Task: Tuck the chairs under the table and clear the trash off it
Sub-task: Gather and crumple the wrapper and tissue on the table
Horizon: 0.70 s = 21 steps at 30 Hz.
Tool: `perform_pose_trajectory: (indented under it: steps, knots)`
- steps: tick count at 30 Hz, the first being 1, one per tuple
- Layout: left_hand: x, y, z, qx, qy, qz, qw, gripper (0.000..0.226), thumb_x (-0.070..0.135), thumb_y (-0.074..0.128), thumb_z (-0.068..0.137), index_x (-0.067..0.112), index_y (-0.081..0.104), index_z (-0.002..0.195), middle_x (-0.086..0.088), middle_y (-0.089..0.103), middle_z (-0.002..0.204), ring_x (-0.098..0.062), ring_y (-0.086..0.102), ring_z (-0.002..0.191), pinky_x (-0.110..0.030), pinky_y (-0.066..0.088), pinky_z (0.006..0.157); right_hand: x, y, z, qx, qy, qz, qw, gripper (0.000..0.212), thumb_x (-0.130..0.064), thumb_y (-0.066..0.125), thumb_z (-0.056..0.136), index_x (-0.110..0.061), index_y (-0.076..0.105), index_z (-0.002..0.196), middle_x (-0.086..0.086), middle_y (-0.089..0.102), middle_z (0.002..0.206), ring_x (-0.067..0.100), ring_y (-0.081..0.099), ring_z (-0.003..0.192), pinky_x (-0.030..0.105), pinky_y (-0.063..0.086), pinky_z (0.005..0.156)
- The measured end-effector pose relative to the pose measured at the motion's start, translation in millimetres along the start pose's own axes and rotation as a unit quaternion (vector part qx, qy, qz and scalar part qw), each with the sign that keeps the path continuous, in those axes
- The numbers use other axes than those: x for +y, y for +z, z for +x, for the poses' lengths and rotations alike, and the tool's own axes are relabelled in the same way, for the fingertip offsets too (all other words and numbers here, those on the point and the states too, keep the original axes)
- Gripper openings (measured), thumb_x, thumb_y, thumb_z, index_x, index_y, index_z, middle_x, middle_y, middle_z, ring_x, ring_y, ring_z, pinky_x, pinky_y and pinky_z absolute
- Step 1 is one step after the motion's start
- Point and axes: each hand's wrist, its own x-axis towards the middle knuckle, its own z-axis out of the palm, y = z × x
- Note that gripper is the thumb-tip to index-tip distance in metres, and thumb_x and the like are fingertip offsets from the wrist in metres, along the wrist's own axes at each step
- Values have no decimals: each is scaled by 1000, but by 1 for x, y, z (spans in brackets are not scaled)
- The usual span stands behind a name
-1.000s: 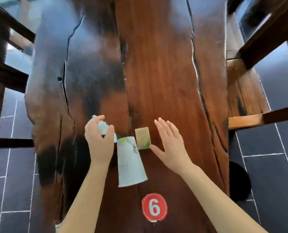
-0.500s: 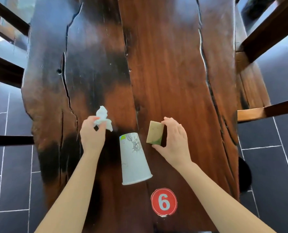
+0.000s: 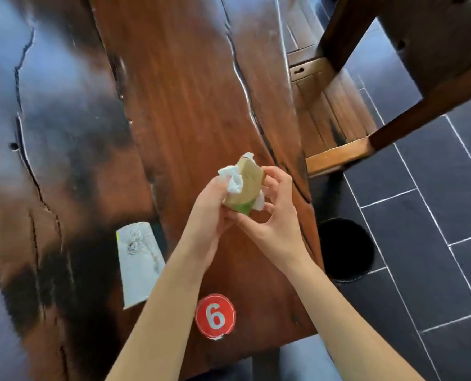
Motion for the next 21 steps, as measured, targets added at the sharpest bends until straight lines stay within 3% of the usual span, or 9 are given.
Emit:
perform_pose_trajectory:
  steps: [2, 4, 6, 8, 13, 15, 17, 19, 21]
  knots:
    - [-13, 31, 3, 5, 5, 38, 999, 46, 51, 48, 85, 26, 57, 123, -2, 65, 118, -17, 62, 109, -33, 52, 89, 10, -29, -6, 10, 18, -1, 1000, 77, -25, 82, 73, -21, 33, 132, -26, 52, 122, -3, 55, 115, 15, 50, 88]
    - [-26, 59, 5, 0, 30, 79, 996, 30, 40, 56, 88, 27, 59, 115, 3, 67, 112, -13, 63, 107, -32, 52, 91, 21, -59, -12, 19, 45, 8, 999, 73, -19, 81, 74, -22, 34, 130, -21, 59, 116, 1, 61, 107, 21, 54, 83]
    - [-38, 85, 8, -2, 78, 144, 987, 17, 25, 61, 89, 30, 60, 105, 15, 67, 99, 1, 61, 97, -16, 50, 81, 31, -89, -19, 31, 61, 13, 998, 70, -17, 79, 75, -26, 35, 128, -15, 64, 112, 3, 63, 101, 20, 53, 80]
    - [-48, 110, 12, -5, 103, 184, 977, 22, 19, 64, 88, 36, 58, 101, 21, 64, 93, 9, 59, 92, -5, 47, 74, 39, -118, -25, 24, 79, 5, 997, 70, -21, 79, 74, -32, 35, 128, -19, 60, 115, 2, 59, 105, 18, 51, 84]
    - [-73, 168, 30, -106, 71, 220, 967, 35, 18, 64, 87, 52, 58, 92, 29, 65, 92, 8, 62, 89, -5, 48, 68, 64, -186, -41, 7, 173, 81, 981, 68, -43, 73, 75, -43, 33, 130, -22, 47, 127, -1, 56, 110, 17, 52, 85]
    - [-86, 190, 40, -176, 53, 280, 942, 28, 22, 65, 86, 46, 59, 98, 21, 67, 94, 1, 64, 90, -11, 51, 71, 82, -209, -49, 63, 237, 151, 958, 67, -52, 67, 79, -43, 30, 134, -16, 52, 125, -2, 59, 106, 21, 53, 86]
    - [-102, 212, 53, -236, 10, 341, 910, 27, 21, 65, 80, 37, 61, 102, 9, 69, 91, -10, 66, 86, -26, 55, 76, 106, -229, -61, 104, 289, 144, 941, 62, -46, 65, 85, -37, 33, 137, -15, 58, 113, -6, 61, 99, 20, 51, 84]
    - [-124, 233, 63, -281, -45, 393, 875, 29, 23, 66, 75, 31, 62, 102, 3, 69, 88, -16, 65, 82, -37, 54, 80, 132, -242, -76, 104, 350, 101, 926, 43, -37, 66, 87, -31, 50, 126, -14, 62, 105, 3, 62, 99, 25, 52, 85]
    - [-149, 250, 71, -297, -100, 417, 853, 38, 23, 70, 72, 26, 61, 109, 1, 67, 90, -13, 64, 82, -37, 55, 80, 156, -250, -92, 116, 405, 100, 902, 21, -32, 68, 86, -26, 64, 106, -8, 68, 98, 14, 66, 98, 36, 56, 86]
